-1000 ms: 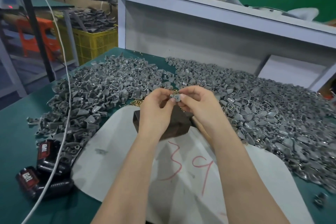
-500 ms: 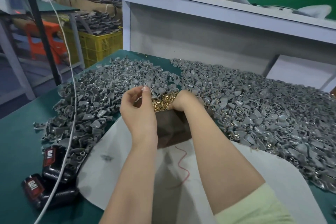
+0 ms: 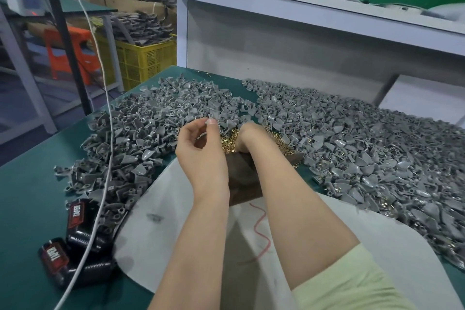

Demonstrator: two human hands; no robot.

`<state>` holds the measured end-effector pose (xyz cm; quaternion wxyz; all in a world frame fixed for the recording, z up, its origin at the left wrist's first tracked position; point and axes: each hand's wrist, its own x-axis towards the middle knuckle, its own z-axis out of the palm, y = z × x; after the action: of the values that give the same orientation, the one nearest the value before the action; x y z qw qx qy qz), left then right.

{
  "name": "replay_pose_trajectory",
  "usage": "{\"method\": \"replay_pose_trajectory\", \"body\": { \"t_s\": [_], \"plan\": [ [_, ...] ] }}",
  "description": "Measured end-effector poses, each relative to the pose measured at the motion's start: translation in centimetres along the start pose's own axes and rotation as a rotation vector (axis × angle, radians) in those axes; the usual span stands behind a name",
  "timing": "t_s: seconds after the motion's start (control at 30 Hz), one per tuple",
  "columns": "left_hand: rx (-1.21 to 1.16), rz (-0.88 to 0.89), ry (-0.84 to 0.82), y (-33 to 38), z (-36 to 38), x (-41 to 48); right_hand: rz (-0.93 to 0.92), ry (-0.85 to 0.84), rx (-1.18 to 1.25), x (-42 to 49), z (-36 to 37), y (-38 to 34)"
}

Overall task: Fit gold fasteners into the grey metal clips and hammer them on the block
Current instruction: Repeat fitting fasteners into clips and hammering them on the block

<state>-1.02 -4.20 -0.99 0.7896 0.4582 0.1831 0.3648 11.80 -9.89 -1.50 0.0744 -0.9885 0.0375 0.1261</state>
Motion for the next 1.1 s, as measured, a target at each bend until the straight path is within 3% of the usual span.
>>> {"method": "replay_pose_trajectory", "body": {
  "t_s": [0.5,0.67,0.77,0.87,1.1],
  "plan": [
    [0.046,-0.001,-0.003,0.1,0.0,-0.1,-0.067,-0.005,-0.086,0.0,0.2,-0.3],
    [0.096,0.022,-0.012,0.3,0.0,-0.2,-0.110,0.178,0.238,-0.3,0.1,0.7],
    [0.281,0.200,-0.137,0.4,0.0,-0.7,-0.204,0.292,0.584,-1.9,-0.9,1.9],
    [0.586,0.356,-0.310,0.2,0.0,-1.2,-0.232,0.244,0.845,-4.3,-1.9,4.1],
    [1.220,0.359,-0.469,-1.2,-0.3,-1.6,-0.209,0.224,1.114,-10.2,-1.8,9.5]
  ]
}}
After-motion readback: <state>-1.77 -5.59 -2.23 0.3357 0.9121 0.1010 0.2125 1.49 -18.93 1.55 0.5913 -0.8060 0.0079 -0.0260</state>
